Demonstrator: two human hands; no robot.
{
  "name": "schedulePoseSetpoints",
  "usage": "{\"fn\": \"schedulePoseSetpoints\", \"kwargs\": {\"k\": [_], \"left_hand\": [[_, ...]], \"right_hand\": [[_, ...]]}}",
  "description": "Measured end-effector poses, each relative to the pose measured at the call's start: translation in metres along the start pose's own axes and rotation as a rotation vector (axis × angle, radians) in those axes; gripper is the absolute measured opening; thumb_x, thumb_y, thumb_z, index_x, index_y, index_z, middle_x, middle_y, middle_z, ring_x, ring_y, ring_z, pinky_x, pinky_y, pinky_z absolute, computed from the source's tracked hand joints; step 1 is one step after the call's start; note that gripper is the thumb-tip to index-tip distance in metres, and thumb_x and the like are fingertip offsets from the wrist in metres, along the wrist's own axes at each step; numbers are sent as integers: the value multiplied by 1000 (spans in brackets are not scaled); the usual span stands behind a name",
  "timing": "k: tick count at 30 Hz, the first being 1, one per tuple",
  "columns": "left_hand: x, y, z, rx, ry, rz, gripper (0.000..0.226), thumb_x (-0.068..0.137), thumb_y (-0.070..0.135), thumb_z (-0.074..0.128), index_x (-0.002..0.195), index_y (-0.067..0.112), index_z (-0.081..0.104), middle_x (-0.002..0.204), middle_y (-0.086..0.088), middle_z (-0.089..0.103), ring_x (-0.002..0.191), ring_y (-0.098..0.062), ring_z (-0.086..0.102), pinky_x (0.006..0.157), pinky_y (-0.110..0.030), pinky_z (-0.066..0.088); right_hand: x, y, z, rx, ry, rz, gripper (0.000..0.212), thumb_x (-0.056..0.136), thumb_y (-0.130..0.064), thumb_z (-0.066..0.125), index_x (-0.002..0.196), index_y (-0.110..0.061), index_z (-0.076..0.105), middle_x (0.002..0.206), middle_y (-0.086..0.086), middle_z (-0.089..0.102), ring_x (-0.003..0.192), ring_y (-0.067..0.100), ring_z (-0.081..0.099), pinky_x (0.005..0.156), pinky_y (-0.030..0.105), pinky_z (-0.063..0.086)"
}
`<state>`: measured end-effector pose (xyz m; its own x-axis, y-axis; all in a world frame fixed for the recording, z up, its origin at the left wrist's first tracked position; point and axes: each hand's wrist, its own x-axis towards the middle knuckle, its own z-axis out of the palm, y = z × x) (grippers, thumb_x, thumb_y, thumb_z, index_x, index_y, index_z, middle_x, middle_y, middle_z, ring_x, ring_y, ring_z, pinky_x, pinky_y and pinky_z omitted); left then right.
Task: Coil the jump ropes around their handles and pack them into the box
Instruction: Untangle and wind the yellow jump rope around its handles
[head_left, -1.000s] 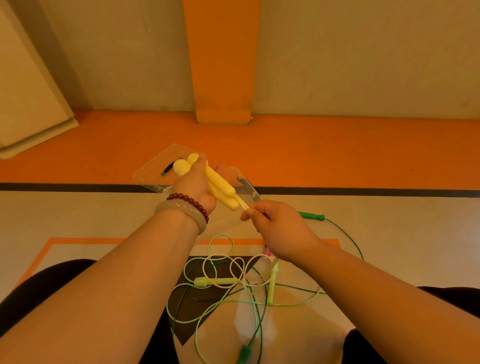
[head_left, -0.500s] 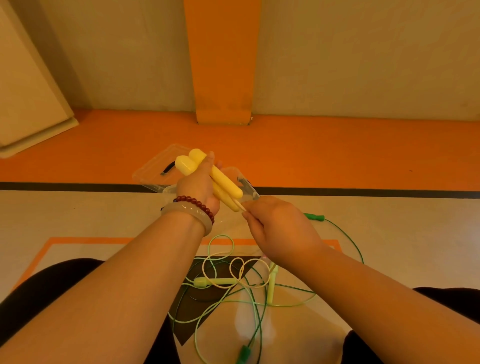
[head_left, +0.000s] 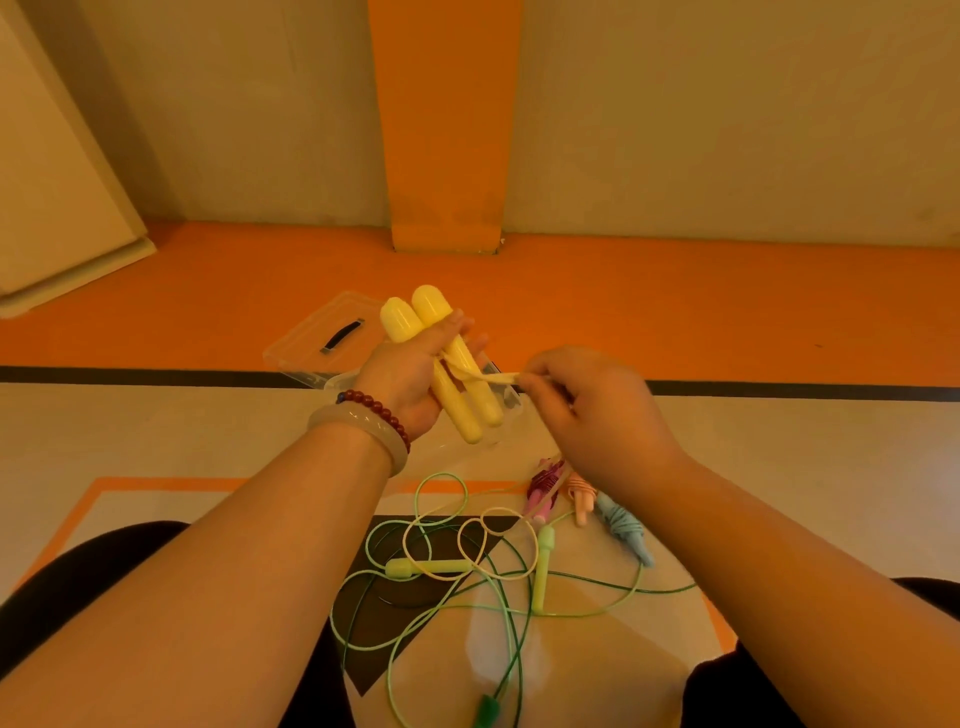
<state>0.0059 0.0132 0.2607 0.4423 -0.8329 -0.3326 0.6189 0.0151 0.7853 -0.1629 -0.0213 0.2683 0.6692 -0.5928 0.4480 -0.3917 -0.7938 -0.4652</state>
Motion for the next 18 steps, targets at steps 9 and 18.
{"fn": "schedulePoseSetpoints", "kwargs": {"k": [9,18], "left_hand": [[-7,-9,7,292,-163,-105,22,90,13,63,110,7,62,96,-9,68,75,-14,70,69,-36,61],[-7,-12,8,159,-103,-59,23,91,19,62,109,5,62,107,-13,66,76,-15,66,56,-27,56]], "right_hand": [[16,19,-17,60,170,106,18,97,-22,53,89,-14,66,69,-14,45,62,1,41,54,11,32],[17,32,-13,108,-217,373,30,102,-39,35,93,-22,58,71,0,51,61,13,45,54,28,34]]}}
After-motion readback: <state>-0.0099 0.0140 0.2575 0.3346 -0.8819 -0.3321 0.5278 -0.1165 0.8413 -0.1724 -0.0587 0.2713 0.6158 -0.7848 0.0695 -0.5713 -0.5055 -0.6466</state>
